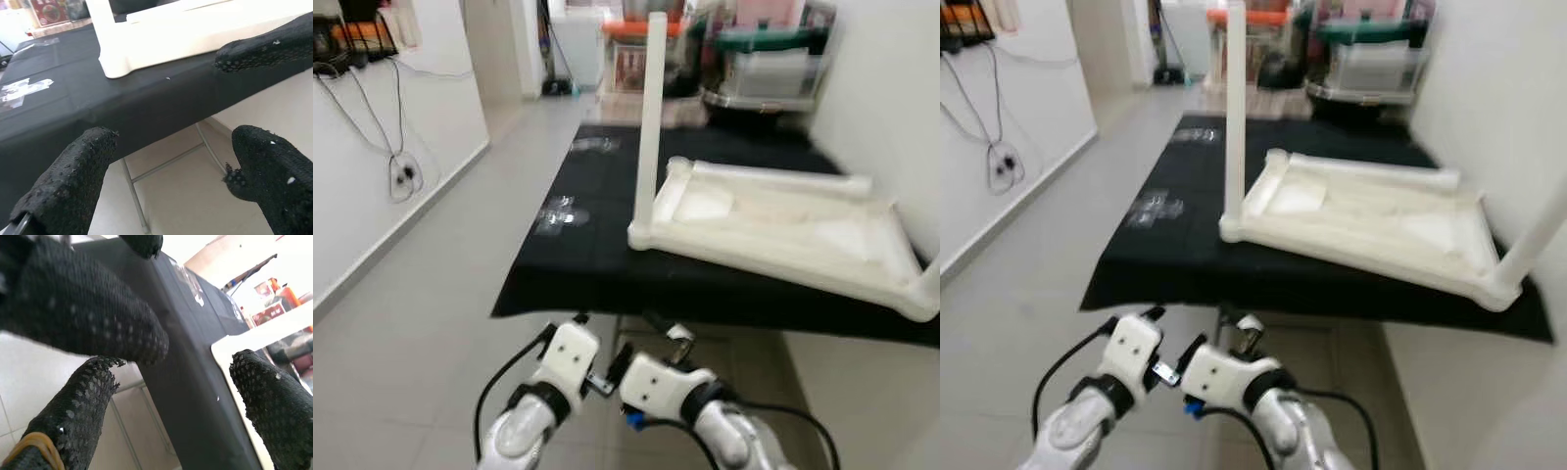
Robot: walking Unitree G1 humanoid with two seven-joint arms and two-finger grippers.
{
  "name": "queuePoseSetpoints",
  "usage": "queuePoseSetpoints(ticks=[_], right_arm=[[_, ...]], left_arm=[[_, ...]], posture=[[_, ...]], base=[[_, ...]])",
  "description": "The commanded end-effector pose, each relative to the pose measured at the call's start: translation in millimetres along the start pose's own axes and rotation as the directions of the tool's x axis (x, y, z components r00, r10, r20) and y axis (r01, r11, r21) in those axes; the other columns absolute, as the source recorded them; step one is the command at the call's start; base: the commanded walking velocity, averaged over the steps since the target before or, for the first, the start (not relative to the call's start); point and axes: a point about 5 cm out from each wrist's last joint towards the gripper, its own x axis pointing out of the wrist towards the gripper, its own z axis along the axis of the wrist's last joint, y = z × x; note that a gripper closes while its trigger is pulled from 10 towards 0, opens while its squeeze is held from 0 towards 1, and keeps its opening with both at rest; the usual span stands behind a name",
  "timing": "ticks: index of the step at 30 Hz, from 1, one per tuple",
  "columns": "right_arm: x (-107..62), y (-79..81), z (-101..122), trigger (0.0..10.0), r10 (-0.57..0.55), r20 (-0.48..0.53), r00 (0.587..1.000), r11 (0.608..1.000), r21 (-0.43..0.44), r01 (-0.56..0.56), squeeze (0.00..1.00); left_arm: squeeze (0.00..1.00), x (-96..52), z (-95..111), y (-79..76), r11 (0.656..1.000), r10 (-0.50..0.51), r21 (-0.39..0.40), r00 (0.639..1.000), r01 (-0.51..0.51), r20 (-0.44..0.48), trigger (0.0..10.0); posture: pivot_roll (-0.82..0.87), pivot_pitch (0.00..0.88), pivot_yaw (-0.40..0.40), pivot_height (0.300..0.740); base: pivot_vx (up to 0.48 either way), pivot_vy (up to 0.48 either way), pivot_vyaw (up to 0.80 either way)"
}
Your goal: Building children table
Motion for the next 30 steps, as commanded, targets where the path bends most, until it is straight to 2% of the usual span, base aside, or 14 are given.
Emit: queuePoseSetpoints(ticks=[1,8,21,30], right_arm=[[-1.0,-2.5,-1.1,10.0,-0.006,-0.011,1.000,1.000,-0.009,0.005,0.00],[-1.2,-3.5,-2.6,10.0,-0.004,-0.014,1.000,1.000,-0.014,0.004,0.00],[-0.5,-1.5,-1.8,10.0,-0.010,-0.020,1.000,1.000,-0.018,0.009,0.00],[-0.1,-3.0,-3.5,10.0,-0.004,-0.018,1.000,1.000,-0.019,0.004,0.00]], left_arm=[[0.00,-3.2,-2.0,2.8,1.000,0.007,0.018,1.000,-0.007,-0.023,10.0],[0.00,-8.2,-7.1,7.0,0.999,0.034,0.027,0.998,-0.033,-0.046,10.0],[0.00,-6.0,-7.0,6.4,0.999,0.021,0.036,0.999,-0.020,-0.038,10.0],[0.00,-3.7,-7.1,2.4,0.999,0.009,0.042,0.999,-0.008,-0.038,10.0]], posture=[[0.05,0.000,-0.063,0.740],[0.06,0.000,-0.070,0.740],[0.06,0.000,-0.064,0.740],[0.04,0.000,-0.091,0.740]], base=[[0.000,0.000,0.00],[0.000,0.000,0.00],[0.000,0.000,0.00],[0.000,0.000,0.00]])
